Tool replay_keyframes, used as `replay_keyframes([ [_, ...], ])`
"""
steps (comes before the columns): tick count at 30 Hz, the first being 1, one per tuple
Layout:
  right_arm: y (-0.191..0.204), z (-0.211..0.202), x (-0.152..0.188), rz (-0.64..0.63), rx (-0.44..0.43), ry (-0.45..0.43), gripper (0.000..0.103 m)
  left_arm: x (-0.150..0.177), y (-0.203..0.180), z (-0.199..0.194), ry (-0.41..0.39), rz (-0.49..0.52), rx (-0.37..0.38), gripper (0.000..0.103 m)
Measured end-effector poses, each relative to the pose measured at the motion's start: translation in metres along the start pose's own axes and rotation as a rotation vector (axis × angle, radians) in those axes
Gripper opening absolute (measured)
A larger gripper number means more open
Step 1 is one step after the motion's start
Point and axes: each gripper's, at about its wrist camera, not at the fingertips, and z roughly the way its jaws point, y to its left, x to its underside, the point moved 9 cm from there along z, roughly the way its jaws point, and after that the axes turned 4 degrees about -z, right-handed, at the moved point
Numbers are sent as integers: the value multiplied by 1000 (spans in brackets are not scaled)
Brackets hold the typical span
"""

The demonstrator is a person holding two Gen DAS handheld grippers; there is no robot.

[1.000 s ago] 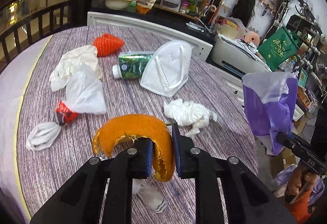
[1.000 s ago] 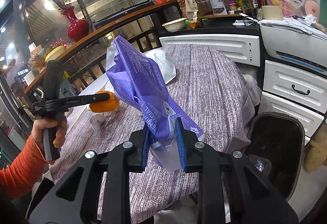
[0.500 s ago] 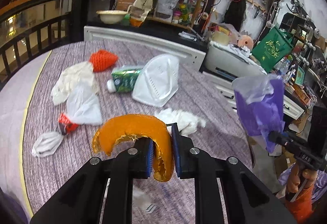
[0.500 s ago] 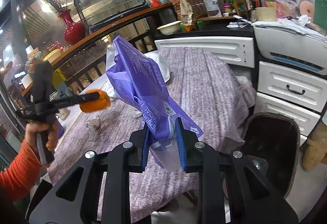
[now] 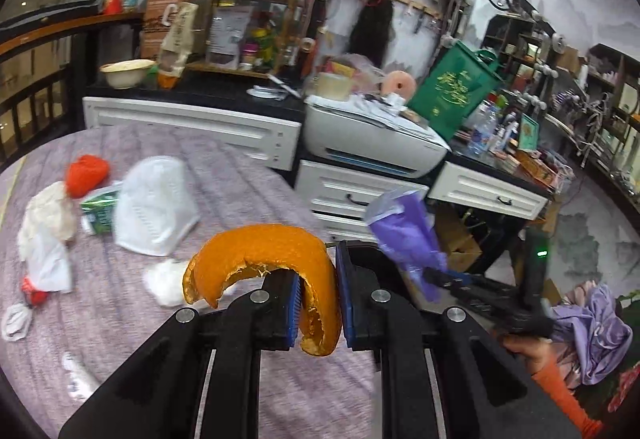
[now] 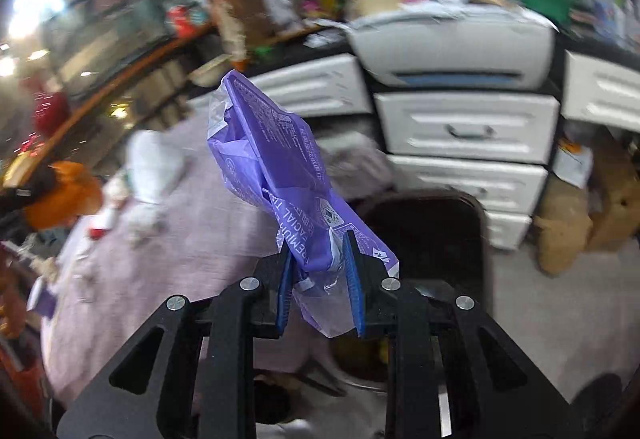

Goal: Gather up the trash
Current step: 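Carry the purple bag to the black bin and release it with the right gripper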

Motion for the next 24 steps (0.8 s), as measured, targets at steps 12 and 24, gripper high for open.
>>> replay_keyframes([
  [12, -95, 85, 61, 193, 197, 165, 56, 32, -89, 77, 134, 109, 96, 16],
  [24, -151, 0, 54, 214, 361, 12, 64, 87, -123, 142, 290, 169, 122, 16],
])
